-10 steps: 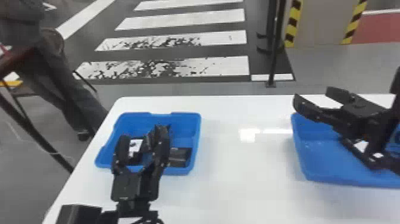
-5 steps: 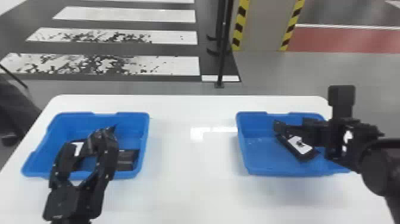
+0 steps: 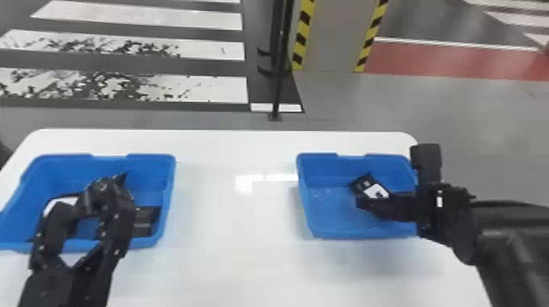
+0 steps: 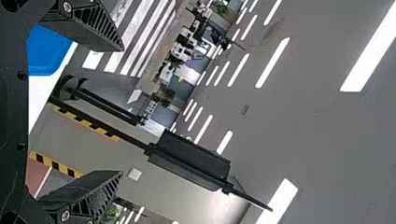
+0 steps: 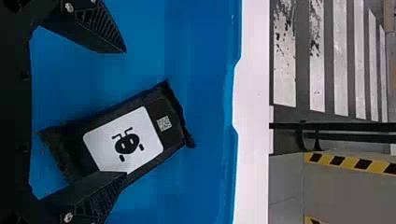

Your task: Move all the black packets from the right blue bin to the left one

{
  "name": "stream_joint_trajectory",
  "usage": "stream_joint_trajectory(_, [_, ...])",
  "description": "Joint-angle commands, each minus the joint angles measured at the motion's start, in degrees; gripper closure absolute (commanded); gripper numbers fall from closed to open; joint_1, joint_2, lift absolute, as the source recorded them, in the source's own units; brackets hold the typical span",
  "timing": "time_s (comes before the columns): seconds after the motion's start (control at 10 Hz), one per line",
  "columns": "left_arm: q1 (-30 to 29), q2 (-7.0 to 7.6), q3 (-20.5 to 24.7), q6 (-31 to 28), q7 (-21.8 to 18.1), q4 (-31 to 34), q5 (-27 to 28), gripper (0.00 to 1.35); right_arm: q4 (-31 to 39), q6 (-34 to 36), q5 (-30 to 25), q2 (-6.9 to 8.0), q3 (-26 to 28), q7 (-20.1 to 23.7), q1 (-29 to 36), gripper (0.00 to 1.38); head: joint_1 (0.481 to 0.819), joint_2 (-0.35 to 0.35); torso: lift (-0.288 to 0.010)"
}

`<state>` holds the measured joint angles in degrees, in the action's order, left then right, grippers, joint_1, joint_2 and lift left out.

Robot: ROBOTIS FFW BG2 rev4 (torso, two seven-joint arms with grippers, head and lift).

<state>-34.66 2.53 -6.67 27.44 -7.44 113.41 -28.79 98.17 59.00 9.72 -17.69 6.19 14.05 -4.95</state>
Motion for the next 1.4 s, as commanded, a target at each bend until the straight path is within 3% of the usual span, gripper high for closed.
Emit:
stream_joint_trajectory(0.0, [0.2,0.19,-0.3,-0.2,-0.1,0.0,0.0,0.1,-1.5,-0.1,-0.7,0.03,0.1,0.0,-0.4,0.09,0.695,-0.156,-0.14])
stream_joint_trajectory(0.8, [-0.1,0.01,0.2,-0.4,-0.4,0.0,0.1,0.1,-6.3,-3.5,-0.7,0.29,2.3,-1.0,-2.1,0.1,0.695,-0.198,-0.14])
stream_joint_trajectory(1.0, [-0.1,-0.07,0.3,-0.4,-0.4,0.0,0.1,0.1,-6.8,-3.5,-0.4,0.38,2.3,-1.0,-2.2,0.17,0.695,-0.197,-0.14])
stream_joint_trajectory(1.2, [-0.1,-0.16,0.5,-0.4,-0.6,0.0,0.1,0.1,-8.1,-2.5,0.3,0.38,2.3,-1.0,-2.6,0.47,0.695,-0.195,-0.14])
stream_joint_trajectory(1.3, [-0.1,-0.16,0.6,-0.3,-0.6,0.0,0.1,0.1,-8.8,-1.6,1.1,0.29,2.3,-1.0,-2.9,0.82,0.695,-0.194,-0.14])
